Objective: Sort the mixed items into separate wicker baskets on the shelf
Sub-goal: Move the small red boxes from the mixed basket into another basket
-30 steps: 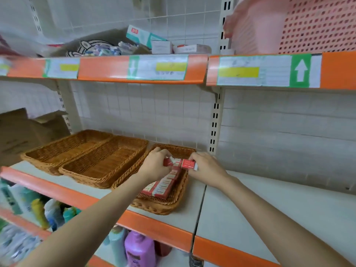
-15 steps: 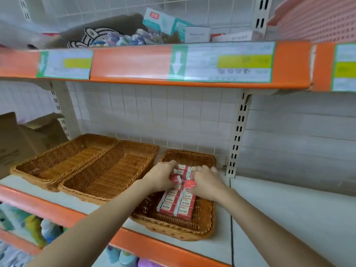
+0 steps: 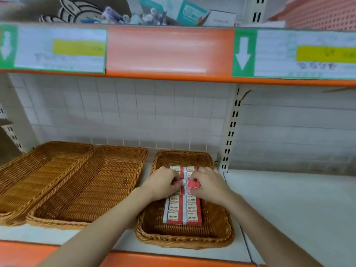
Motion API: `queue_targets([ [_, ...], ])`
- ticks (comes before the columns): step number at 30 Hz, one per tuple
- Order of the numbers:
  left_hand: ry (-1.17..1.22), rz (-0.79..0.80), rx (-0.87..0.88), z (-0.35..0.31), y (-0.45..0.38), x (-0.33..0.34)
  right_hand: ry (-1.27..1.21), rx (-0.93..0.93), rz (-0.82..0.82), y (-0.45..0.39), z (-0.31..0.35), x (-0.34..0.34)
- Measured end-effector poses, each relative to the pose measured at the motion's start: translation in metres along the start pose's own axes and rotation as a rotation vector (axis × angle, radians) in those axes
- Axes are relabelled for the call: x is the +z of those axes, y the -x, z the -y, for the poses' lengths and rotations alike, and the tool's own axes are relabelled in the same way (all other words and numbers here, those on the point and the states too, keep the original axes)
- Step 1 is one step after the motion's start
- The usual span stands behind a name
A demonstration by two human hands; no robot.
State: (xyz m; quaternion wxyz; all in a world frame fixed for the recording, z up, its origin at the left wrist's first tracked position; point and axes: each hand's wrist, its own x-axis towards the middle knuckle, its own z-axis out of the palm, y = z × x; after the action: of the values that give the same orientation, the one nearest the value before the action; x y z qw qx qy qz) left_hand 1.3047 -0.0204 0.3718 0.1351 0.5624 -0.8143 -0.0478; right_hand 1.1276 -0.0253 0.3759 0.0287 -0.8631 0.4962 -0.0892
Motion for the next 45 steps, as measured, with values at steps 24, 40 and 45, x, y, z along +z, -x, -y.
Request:
queue_targets([
  [24, -0.131, 0.094, -0.049, -0.010, 0.009, -0.003, 0.140, -0.087, 0.099, 0.004, -0.003, -0.002],
  [40, -0.154, 0.129, 0.052, -0.009, 0.009, -0.010, 0.095, -0.055, -0.147, 0.008, -0.003, -0.004],
  [45, -0.160, 0.135, -0.029, -0.009, 0.006, -0.012, 0.214, -0.049, -0.107, 0.004, -0.005, -0.010],
])
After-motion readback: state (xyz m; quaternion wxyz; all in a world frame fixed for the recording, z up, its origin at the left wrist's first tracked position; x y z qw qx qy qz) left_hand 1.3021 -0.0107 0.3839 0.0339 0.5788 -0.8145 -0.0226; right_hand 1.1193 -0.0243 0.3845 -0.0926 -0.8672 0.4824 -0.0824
